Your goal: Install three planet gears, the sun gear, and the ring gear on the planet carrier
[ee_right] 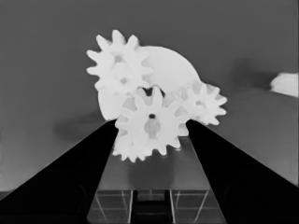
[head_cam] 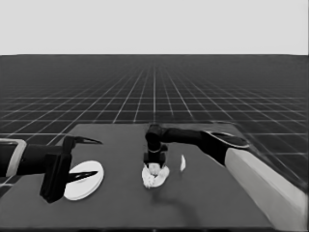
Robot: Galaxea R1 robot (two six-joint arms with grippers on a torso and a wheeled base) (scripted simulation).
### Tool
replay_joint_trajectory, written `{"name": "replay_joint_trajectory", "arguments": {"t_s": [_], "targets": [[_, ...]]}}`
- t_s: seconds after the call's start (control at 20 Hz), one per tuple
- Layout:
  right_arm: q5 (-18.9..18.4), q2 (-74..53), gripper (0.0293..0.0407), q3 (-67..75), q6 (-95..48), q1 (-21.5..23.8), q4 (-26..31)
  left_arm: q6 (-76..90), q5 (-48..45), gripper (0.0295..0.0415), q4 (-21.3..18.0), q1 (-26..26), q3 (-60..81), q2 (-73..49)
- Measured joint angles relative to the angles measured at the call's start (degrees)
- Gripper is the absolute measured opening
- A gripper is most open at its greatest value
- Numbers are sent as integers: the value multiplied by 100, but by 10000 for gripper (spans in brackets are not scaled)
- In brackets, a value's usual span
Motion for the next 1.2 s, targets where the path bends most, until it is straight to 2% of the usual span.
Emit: {"name": "replay_joint_trajectory", "arguments": {"t_s": [0.4, 1.2], "targets": [[35, 19, 309, -76, 22, -109, -71, 0, 0, 385, 0, 0, 0, 0], [36, 15, 309, -79, 952, -148, -70, 0, 0, 385, 0, 0, 0, 0]]}}
